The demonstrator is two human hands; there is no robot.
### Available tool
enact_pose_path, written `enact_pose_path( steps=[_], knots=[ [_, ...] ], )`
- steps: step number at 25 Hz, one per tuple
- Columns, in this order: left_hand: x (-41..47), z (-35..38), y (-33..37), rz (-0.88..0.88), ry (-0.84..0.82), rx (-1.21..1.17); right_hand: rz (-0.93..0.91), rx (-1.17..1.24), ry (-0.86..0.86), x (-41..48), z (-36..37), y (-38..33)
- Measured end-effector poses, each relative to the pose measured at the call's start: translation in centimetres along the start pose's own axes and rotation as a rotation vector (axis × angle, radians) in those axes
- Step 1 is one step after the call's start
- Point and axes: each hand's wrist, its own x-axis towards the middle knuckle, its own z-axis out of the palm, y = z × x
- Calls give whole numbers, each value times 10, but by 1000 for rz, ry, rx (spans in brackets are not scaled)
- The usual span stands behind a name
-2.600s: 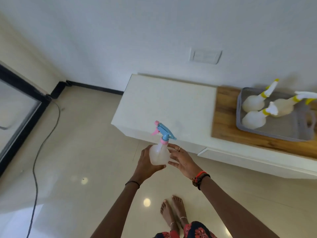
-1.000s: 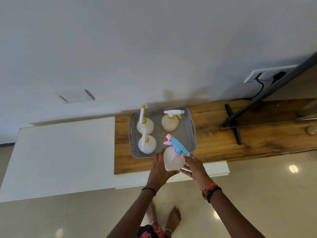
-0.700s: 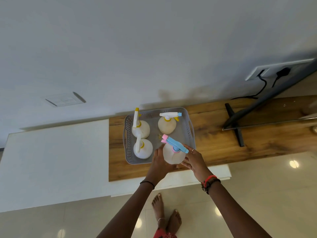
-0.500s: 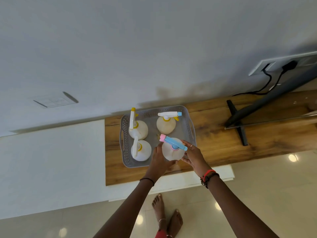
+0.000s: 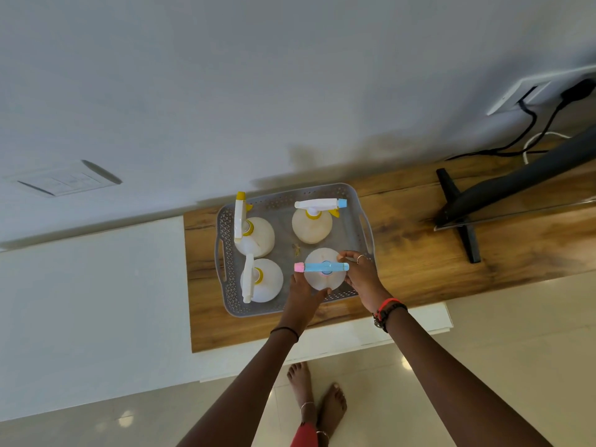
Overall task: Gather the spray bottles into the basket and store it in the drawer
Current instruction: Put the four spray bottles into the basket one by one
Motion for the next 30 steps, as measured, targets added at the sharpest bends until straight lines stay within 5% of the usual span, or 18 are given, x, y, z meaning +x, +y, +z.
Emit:
enact_pose_path(
  steps=[18, 30],
  knots=[
    [9, 8, -3, -5, 66, -47, -31, -27, -84, 10, -1, -8],
    [-47, 0, -16, -9, 174, -101, -9, 79, 269, -12, -9, 12]
  ],
)
